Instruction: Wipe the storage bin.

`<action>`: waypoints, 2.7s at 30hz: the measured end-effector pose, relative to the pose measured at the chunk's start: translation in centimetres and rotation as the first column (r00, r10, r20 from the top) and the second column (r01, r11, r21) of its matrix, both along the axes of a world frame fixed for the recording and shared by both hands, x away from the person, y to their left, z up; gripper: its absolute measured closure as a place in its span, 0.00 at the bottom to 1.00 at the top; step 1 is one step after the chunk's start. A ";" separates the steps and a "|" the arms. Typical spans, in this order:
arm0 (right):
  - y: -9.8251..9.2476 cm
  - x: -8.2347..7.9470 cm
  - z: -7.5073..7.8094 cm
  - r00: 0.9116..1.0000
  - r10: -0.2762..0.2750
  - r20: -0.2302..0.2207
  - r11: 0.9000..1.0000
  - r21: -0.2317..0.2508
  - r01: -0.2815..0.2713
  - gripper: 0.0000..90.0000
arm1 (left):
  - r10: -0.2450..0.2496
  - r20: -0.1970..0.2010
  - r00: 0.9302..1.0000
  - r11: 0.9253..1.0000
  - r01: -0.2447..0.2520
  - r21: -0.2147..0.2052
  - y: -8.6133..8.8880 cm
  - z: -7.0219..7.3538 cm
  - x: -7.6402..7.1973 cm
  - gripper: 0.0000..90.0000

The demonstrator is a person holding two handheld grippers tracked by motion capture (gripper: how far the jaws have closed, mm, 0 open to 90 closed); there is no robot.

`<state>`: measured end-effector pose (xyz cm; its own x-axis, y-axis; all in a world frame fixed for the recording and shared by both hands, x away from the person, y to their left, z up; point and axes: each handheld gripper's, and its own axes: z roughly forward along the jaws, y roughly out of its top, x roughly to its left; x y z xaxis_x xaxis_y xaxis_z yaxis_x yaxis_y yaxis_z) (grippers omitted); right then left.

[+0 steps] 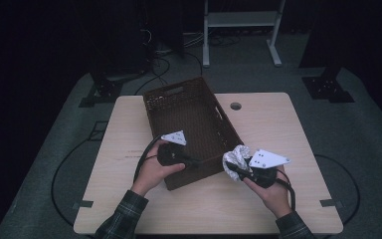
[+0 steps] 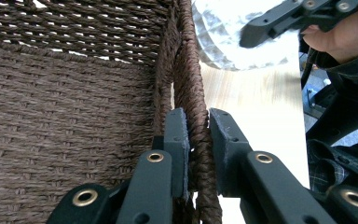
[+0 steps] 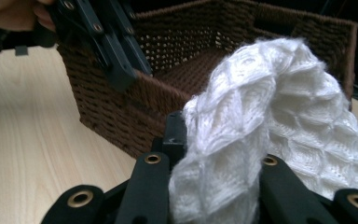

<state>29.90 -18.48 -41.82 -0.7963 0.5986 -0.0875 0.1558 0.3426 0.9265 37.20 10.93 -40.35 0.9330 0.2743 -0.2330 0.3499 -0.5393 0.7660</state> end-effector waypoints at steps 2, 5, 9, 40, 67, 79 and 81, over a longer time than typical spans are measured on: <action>0.3 -0.1 0.3 1.000 0.007 0.009 1.000 0.008 -0.007 0.84 | -0.001 0.000 1.000 1.000 0.001 0.001 0.0 0.0 0.0 0.86; 0.7 0.0 0.5 1.000 0.016 0.020 1.000 0.004 -0.016 0.84 | 0.000 0.001 1.000 1.000 0.000 0.000 0.0 0.0 0.0 0.86; 1.0 0.2 0.1 1.000 0.023 0.009 1.000 -0.005 -0.023 0.84 | 0.000 0.001 1.000 1.000 0.000 0.001 0.0 0.0 0.0 0.86; 3.0 2.6 -6.4 0.981 0.025 -0.191 0.985 -0.162 -0.056 0.84 | -0.002 0.002 1.000 1.000 0.002 0.001 0.0 0.0 0.0 0.86; 3.3 -0.6 0.2 0.994 0.105 0.013 0.994 0.012 -0.105 0.84 | -0.004 0.002 1.000 1.000 0.004 0.004 0.0 0.0 0.0 0.86; 4.3 0.2 -1.6 0.992 0.120 -0.049 0.993 -0.015 -0.121 0.84 | -0.002 0.002 1.000 1.000 0.002 0.004 0.0 0.0 0.0 0.86; 4.6 0.4 -2.2 0.990 0.123 -0.065 0.992 -0.027 -0.125 0.84 | -0.004 0.003 1.000 1.000 0.004 0.006 0.0 0.0 0.0 0.86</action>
